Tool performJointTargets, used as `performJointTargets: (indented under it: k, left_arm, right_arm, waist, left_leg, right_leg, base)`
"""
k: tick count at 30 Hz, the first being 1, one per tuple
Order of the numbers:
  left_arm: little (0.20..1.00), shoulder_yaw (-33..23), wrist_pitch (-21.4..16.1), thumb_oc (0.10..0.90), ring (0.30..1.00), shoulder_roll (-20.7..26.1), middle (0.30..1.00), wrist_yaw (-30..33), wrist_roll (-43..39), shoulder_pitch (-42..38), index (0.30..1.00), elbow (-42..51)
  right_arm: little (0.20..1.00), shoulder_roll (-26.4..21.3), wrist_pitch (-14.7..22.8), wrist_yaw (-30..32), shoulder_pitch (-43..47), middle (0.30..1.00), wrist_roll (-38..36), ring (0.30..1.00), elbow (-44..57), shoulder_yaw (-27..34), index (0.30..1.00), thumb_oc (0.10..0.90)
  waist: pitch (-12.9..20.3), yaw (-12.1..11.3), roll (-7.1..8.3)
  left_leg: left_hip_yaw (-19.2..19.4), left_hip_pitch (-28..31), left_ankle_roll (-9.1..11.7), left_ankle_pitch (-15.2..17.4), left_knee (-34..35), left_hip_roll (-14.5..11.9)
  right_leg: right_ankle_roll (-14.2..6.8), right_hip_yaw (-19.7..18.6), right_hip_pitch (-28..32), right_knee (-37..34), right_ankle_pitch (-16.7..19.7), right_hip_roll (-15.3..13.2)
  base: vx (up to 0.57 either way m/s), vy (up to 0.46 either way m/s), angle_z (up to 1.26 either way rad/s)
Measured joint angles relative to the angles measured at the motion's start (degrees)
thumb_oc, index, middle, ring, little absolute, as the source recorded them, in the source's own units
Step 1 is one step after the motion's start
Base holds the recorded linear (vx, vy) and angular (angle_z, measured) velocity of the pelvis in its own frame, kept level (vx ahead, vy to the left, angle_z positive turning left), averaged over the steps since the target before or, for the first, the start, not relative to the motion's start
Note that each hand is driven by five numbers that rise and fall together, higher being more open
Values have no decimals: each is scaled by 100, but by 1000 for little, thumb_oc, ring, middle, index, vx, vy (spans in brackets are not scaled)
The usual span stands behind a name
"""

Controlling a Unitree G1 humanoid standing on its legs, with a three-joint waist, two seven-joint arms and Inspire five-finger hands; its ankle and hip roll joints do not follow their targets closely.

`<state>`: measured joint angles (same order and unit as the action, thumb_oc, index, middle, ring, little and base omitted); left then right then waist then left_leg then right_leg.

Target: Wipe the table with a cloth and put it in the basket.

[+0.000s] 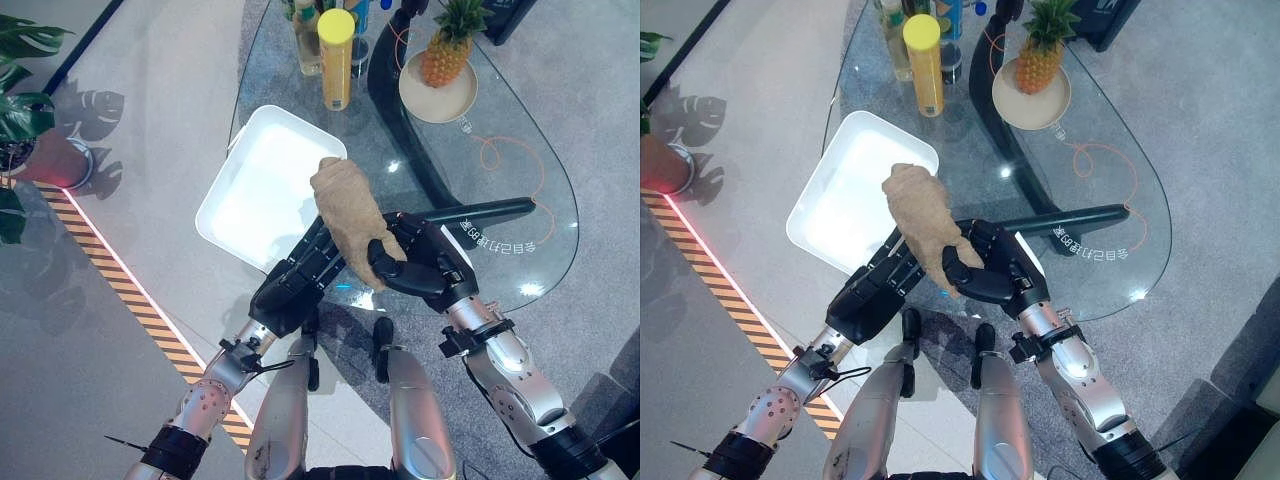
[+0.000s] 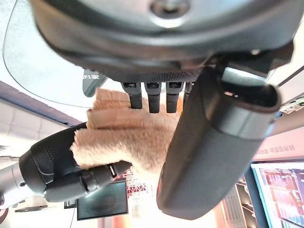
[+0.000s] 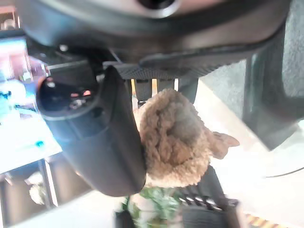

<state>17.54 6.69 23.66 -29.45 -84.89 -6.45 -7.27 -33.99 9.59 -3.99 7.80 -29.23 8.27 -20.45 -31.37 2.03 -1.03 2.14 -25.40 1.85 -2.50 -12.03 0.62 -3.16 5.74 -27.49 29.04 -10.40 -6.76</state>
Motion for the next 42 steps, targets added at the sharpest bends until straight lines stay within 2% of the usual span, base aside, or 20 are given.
performJointTargets:
  k: [11,16,25,34,35,36,37,38,42]
  left_arm:
    - [900,80,-197,800,900,282,900,52,1,163,900,-4]
    - [900,140,-303,800,900,270,900,207,0,158,900,-4]
    - [900,199,-340,800,900,269,900,349,-113,160,900,-45]
    - [900,240,-335,800,900,203,900,345,-549,164,900,-73]
    - [691,242,-335,591,721,162,721,345,-624,165,721,-87]
    - [540,250,-347,440,592,130,592,344,-692,165,592,-101]
    - [277,260,-372,177,366,94,366,344,-761,166,366,-124]
    - [200,260,-389,100,300,54,300,345,-866,166,300,-181]
    - [200,262,-549,100,300,-85,300,344,-1091,168,300,-331]
  right_arm:
    - [200,-75,-444,326,329,300,745,300,31,-526,300,100]
    - [200,-173,-701,542,571,300,1372,300,139,-745,300,100]
    - [200,-245,-1038,574,810,300,1472,300,162,-916,300,100]
    - [200,-407,-1048,452,1018,300,1561,300,181,-992,300,100]
    - [200,-406,-1048,452,1033,300,1569,300,181,-993,300,100]
    - [200,-406,-1048,452,1047,300,1574,300,181,-993,300,100]
    - [200,-405,-1045,452,1057,300,1574,300,181,-991,300,100]
    - [200,-395,-1040,440,1073,300,1574,300,185,-996,300,100]
    - [200,-374,-1035,415,1105,300,1581,300,246,-1055,300,100]
  waist:
    - [1,-26,-1]
    - [1,-28,-5]
    - [2,-34,-13]
    - [4,-90,-22]
    - [4,-110,-23]
    - [4,-130,-23]
    - [4,-156,-23]
    - [4,-176,-23]
    - [4,-187,-23]
  left_leg:
    - [-2,-23,1,-2,-8,5]
    - [-3,-102,16,-13,-16,12]
    - [-30,-96,33,-24,-28,9]
    - [-55,-90,81,-57,-27,9]
    - [-55,-86,81,-57,-28,9]
    - [-55,-81,83,-59,-28,9]
    - [-57,-77,84,-60,-29,9]
    - [-61,-73,85,-61,-33,9]
    - [-95,-73,95,-67,-34,8]
  right_leg:
    - [33,-4,-28,24,-5,-4]
    - [43,-6,-130,108,-12,-15]
    - [49,-2,-136,170,-42,-17]
    - [54,13,-133,203,-42,-17]
    - [57,12,-132,213,-43,-17]
    - [59,12,-130,229,-45,-16]
    - [63,11,-129,248,-47,-16]
    - [72,13,-129,264,-54,-17]
    - [119,34,-129,271,-89,-16]
  base:
    - [0,0,0]
    - [0,0,0]
    - [0,0,0]
    - [0,0,0]
    - [0,0,0]
    - [0,0,0]
    - [0,0,0]
    - [0,0,0]
    - [-6,-2,3]
